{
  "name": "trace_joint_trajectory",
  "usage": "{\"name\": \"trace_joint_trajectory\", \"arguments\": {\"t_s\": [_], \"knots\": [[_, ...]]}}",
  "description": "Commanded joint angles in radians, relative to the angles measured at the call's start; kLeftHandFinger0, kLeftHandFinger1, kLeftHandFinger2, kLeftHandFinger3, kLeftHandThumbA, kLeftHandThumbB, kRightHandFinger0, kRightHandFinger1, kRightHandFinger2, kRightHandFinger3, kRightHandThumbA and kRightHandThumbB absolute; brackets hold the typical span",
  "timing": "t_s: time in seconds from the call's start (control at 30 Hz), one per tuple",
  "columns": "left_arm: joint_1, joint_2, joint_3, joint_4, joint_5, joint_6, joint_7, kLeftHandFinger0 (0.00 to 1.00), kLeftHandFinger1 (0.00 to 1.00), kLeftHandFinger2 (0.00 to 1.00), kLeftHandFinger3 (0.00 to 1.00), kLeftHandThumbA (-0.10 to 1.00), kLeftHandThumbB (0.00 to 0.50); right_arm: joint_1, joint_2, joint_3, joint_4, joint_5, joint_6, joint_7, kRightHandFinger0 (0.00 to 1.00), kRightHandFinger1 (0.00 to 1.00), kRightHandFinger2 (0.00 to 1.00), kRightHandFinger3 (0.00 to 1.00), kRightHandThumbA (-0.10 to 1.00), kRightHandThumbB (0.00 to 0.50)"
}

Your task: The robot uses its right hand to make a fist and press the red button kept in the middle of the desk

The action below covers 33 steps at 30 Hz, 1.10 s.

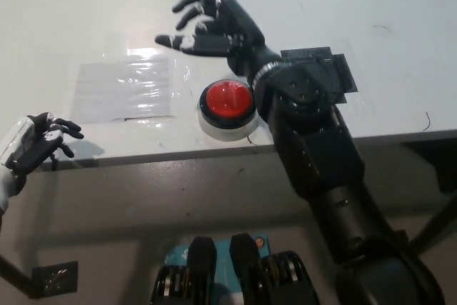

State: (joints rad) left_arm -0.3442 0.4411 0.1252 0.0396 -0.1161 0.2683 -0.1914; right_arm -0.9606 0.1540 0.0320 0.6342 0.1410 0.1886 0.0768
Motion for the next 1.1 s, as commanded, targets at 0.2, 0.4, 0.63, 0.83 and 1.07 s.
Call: {"name": "trace_joint_trajectory", "arguments": {"t_s": [0.2,0.4,0.63,0.83,1.07], "knots": [[-0.056,0.025,0.009,-0.009,-0.002,-0.001,-0.010,0.17,0.32,0.45,0.58,0.50,0.000,0.029,-0.010,-0.022,0.047,0.004,-0.143,0.024,0.00,0.00,0.32,0.40,1.00,0.181],[-0.064,0.029,0.011,-0.013,-0.002,0.015,-0.010,0.17,0.32,0.45,0.59,0.48,0.000,0.100,-0.009,-0.018,0.032,0.000,-0.112,0.015,0.00,0.00,0.34,0.42,1.00,0.193],[-0.088,0.042,0.008,0.006,-0.003,0.002,-0.024,0.18,0.32,0.46,0.59,0.49,0.000,0.127,-0.006,-0.019,0.059,0.002,-0.089,0.011,0.00,0.00,0.32,0.41,1.00,0.151],[-0.102,0.048,0.008,0.011,0.005,0.009,-0.025,0.20,0.33,0.47,0.61,0.48,0.000,0.162,-0.012,-0.024,0.079,0.002,-0.015,0.004,0.00,0.00,0.30,0.40,1.00,0.191],[-0.111,0.051,0.007,0.019,0.010,0.005,-0.030,0.22,0.34,0.48,0.60,0.51,0.000,0.187,-0.023,-0.032,0.084,0.000,-0.027,0.002,0.00,0.00,0.28,0.40,1.00,0.184]]}}
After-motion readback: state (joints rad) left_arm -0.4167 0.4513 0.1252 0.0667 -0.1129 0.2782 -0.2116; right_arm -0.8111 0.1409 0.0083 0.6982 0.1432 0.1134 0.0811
